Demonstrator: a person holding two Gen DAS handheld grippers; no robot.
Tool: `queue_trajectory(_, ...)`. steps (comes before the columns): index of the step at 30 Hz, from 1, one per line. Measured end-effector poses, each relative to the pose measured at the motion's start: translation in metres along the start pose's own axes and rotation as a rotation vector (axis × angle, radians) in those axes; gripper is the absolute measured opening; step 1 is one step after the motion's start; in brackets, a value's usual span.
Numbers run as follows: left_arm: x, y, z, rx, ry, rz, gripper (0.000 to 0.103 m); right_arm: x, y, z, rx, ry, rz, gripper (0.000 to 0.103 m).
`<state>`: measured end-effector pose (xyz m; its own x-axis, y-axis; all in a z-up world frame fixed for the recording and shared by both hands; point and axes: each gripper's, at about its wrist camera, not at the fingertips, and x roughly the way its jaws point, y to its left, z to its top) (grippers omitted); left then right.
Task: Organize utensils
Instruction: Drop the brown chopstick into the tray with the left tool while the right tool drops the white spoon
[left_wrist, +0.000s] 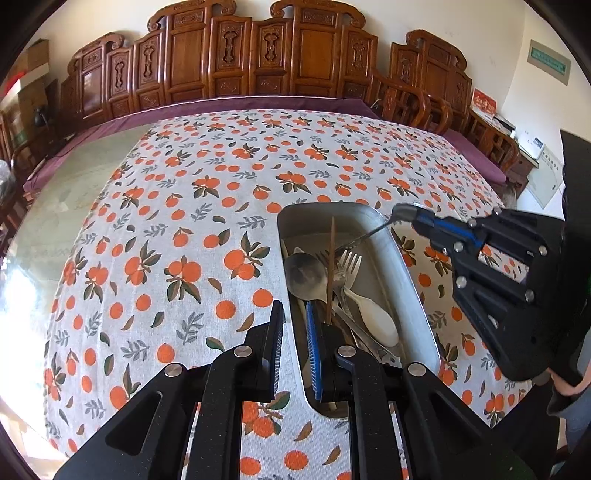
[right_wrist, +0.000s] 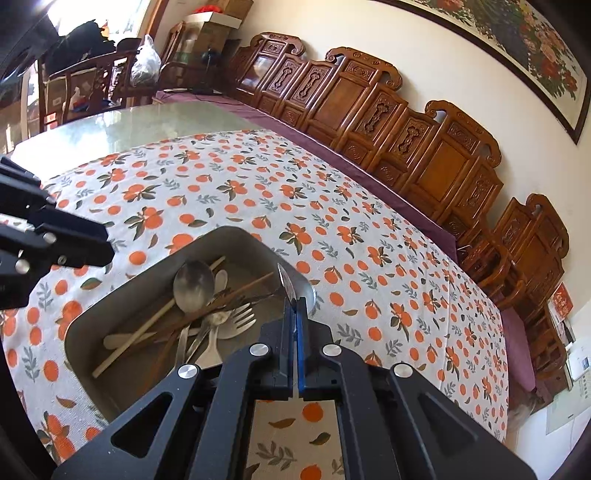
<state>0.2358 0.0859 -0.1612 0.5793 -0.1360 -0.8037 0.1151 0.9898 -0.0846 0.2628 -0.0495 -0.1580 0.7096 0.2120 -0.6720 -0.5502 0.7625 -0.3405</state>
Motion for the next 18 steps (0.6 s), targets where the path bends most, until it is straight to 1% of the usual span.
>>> queue_trajectory(6,-0.002,0.005,-0.001,-0.011,-0.007,0.006,0.011,-0.008,0.019,-0.015,-0.024,0.017,0.035,0.008)
queue_trajectory(10,-0.003,0.01,-0.002,-0.022,-0.007,0.009,0.011,-0.007,0.029,-0.023,-0.014,0.036,0.072,0.011)
queue_trajectory(18,-0.004,0.013,-0.003,-0.026,-0.008,0.016,0.011,-0.002,0.037,-0.029,0.063,0.082,0.222,0.011)
